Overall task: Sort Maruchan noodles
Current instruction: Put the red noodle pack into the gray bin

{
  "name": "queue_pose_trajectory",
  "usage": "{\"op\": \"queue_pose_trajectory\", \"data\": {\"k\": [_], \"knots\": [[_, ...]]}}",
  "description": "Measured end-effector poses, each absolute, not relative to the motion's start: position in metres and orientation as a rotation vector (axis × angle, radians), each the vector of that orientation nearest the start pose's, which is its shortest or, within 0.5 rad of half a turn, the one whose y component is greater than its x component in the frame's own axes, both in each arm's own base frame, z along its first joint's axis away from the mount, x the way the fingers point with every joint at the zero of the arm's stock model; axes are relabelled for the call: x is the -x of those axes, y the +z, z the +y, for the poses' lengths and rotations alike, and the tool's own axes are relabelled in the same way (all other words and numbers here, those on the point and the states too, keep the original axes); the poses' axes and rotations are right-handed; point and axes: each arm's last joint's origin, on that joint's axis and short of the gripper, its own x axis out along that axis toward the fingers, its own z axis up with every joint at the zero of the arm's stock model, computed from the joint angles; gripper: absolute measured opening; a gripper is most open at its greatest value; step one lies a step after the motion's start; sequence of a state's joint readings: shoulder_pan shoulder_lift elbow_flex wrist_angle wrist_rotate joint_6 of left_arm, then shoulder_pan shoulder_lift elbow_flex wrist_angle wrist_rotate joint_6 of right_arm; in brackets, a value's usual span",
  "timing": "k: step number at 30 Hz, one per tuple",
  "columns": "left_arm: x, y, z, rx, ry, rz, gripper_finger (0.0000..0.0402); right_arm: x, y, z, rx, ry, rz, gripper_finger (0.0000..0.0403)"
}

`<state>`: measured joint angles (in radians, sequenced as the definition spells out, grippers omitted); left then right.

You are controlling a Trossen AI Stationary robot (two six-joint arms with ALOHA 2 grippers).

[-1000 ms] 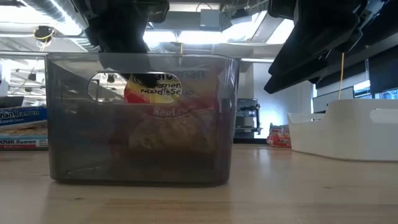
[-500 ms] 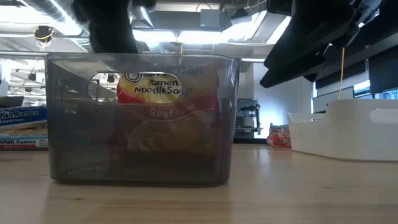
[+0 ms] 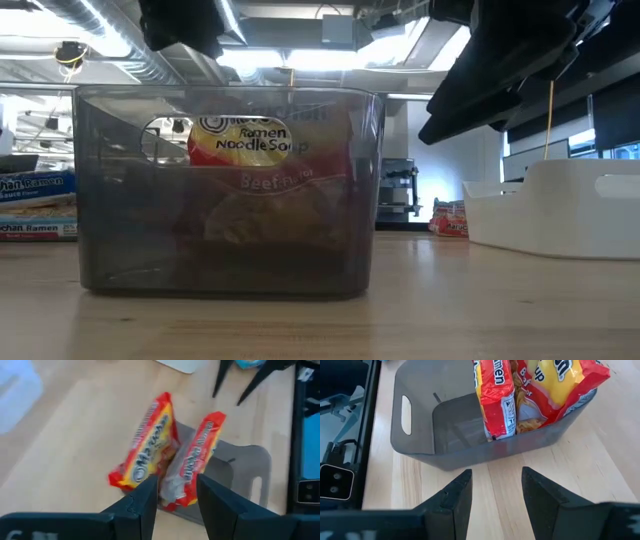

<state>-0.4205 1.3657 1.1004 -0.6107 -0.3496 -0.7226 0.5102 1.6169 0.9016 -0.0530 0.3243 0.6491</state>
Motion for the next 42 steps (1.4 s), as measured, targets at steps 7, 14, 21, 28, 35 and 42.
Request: {"op": "queue_pose_trajectory", "data": {"k": [7,14,21,28,35,42], "knots": [[-0.285,0.265,-0.159,0.35,-0.164,0.731,0.0128,-0.288,0.185,0.151,-0.3,-0.053,0.727,0.0147],[-0.307,0.213,-0.166,0.255,-0.024,0.82,0.0128,-0.288,0.185,0.15,-0.278,-0.052,0.722,0.0147],[-0.319,0.205,-0.149,0.24,0.089,0.804,0.0128,-0.288,0.185,0.15,-0.279,-0.052,0.723,0.0147],[-0.323,0.202,-0.134,0.271,0.18,0.814,0.0128,-0.288,0.185,0.151,-0.283,-0.047,0.726,0.0147],[-0.324,0.198,-0.129,0.272,0.273,0.803,0.0128,-0.288,0.185,0.151,-0.283,-0.046,0.727,0.0147],[-0.32,0.204,-0.137,0.283,0.228,0.789,0.0128,-0.288,0.185,0.151,-0.288,-0.033,0.734,0.0147]]}}
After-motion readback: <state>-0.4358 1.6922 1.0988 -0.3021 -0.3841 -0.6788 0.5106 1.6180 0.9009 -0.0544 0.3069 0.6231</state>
